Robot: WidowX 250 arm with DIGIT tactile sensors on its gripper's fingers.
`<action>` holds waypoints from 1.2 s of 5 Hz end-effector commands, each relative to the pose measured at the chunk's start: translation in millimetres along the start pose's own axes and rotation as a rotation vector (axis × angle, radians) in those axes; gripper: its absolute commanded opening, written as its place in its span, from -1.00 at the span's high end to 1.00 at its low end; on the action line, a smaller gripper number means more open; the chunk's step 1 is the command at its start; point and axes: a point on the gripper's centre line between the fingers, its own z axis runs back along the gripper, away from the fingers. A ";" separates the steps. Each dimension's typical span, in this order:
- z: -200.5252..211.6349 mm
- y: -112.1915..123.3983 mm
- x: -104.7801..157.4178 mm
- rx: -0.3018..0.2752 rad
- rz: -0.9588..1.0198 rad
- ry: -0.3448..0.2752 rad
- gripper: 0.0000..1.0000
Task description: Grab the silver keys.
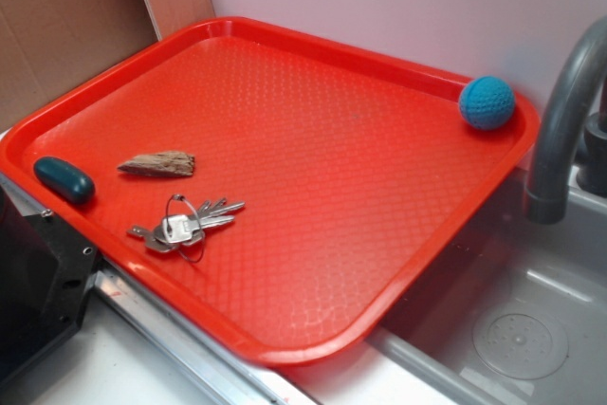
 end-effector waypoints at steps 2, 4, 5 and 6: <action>-42.2 -10.3 28.1 -0.047 -0.247 -0.025 -1.00; -100.8 -31.4 34.9 -0.106 -0.709 0.057 -1.00; -114.0 -47.3 10.8 -0.177 -0.839 0.066 -1.00; -111.7 -47.7 -7.7 -0.070 -0.906 0.041 -1.00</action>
